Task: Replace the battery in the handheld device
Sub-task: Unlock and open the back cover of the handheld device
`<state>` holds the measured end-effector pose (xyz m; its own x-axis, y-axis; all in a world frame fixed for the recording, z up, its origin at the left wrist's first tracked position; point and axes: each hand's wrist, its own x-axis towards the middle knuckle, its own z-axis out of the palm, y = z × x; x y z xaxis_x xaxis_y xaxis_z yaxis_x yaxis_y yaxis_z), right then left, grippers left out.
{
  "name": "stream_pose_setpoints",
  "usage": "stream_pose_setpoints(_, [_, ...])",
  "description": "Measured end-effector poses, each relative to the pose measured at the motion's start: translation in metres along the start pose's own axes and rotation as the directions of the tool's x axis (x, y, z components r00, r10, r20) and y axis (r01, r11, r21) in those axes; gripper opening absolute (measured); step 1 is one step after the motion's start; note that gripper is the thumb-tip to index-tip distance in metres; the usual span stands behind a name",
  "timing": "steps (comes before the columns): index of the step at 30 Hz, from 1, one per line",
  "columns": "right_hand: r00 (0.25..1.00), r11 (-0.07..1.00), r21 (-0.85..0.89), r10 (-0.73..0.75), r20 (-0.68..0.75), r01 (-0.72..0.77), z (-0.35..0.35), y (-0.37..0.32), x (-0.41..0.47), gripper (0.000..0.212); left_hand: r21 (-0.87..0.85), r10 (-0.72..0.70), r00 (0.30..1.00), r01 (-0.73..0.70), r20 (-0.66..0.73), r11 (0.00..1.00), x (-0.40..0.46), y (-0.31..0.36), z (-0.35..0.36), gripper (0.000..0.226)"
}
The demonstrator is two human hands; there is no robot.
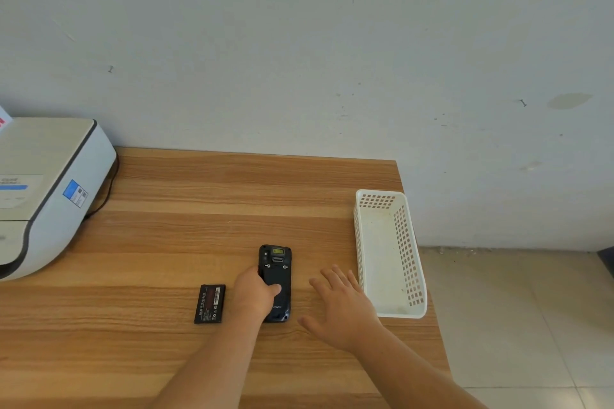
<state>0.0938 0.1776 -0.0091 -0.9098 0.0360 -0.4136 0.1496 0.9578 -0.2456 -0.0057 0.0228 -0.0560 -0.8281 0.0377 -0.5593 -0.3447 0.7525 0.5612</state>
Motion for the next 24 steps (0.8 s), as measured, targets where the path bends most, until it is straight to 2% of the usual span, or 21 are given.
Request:
stream_pose_setpoints(8, [1.000, 1.000, -0.013, 0.003, -0.008, -0.003, 0.004, 0.000, 0.000, 0.076, 0.262, 0.061, 0.997, -0.047, -0.047, 0.964, 0.001, -0.003, -0.004, 0.035])
stream_pose_setpoints(18, [1.000, 1.000, -0.008, -0.005, -0.013, 0.005, 0.006, -0.005, 0.003, 0.075, 0.341, 0.127, 0.992, -0.124, 0.013, 0.932, -0.005, -0.011, -0.003, 0.059])
stream_pose_setpoints(24, [1.000, 1.000, -0.001, 0.000, 0.003, 0.000, 0.010, -0.011, 0.007, 0.074, 0.267, 0.177, 0.982, -0.190, 0.071, 0.945, -0.006, -0.018, -0.015, 0.064])
